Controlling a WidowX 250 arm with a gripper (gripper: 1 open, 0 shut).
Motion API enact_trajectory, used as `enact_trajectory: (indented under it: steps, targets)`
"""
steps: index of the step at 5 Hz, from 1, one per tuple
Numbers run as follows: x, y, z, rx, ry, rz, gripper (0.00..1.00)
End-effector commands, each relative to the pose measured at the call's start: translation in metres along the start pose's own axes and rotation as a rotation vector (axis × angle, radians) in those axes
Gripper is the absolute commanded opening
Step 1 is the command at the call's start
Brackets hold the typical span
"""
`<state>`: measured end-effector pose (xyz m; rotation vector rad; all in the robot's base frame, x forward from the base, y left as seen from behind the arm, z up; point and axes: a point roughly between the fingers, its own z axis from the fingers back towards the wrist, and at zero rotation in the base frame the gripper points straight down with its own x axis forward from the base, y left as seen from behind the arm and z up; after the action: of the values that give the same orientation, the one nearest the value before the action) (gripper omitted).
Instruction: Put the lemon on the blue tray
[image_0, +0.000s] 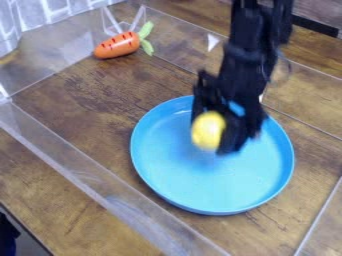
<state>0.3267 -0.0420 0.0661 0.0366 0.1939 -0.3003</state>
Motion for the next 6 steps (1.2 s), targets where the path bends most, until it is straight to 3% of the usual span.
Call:
enact_trajectory:
  steps: [1,2,3,5,6]
  targets:
    - [-0.01,0.026,0.026,0.015,-0.061,0.019,0.0]
    - [-0.022,0.03,0.022,0.003,-0.064,-0.028,0.0]
    - [-0.025,0.026,0.017,0.003,-0.06,-0.083,0.0]
    - [-0.028,-0.01,0.008,0.004,-0.049,-0.167,0.0]
    - [-0.023,-0.018,-0.007,0.007,-0.043,-0.21,0.0]
